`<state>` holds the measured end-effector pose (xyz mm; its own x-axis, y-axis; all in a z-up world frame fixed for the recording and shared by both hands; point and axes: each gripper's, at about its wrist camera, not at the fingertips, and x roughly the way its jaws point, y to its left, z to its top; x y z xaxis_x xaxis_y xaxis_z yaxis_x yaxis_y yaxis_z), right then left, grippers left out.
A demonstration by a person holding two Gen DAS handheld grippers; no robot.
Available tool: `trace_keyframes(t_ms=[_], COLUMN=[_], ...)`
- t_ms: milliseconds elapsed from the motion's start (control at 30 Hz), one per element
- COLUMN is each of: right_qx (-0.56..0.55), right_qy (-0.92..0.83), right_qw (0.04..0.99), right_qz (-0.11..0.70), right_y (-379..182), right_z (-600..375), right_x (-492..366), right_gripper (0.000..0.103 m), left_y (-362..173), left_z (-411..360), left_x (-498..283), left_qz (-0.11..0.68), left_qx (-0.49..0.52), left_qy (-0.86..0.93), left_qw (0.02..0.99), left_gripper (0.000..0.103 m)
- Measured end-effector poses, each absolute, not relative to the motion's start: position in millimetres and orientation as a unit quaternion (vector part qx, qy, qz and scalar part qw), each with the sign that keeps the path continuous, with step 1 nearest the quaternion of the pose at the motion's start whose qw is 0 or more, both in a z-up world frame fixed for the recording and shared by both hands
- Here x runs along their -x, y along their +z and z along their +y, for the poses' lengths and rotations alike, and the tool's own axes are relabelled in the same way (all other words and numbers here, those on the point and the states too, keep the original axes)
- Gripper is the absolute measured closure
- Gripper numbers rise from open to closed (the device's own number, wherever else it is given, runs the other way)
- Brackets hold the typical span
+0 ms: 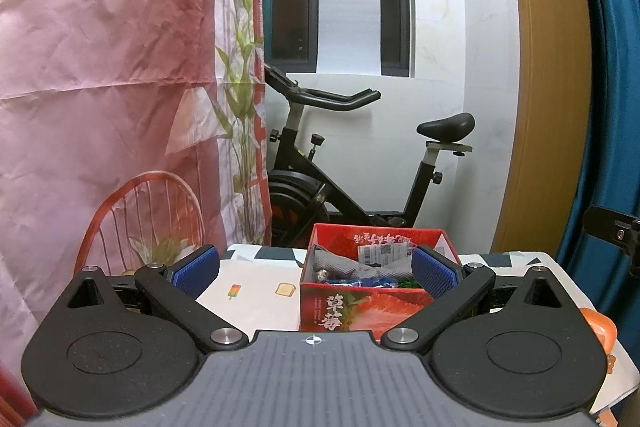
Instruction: Organize soft objects
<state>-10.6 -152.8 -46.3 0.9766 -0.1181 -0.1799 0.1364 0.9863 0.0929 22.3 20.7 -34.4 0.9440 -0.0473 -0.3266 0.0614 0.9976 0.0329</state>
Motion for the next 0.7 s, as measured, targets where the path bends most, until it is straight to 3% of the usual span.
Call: trace_keyframes(t_ms=[700], right_qx=[-0.055], right_qy=[-0.065], right_qw=[0.993], right_qz=[0.087], right_y=[-47.0], right_z=[-152.2], right_x=[12.0], right_gripper=[0.0], left_y=[-36.0], left_z=[22.1], left_x=[-21.0], left_qz=[0.166], left_qx=[-0.023], left_qy=[-0.025], left_qw=[0.986], left_gripper=[0.0])
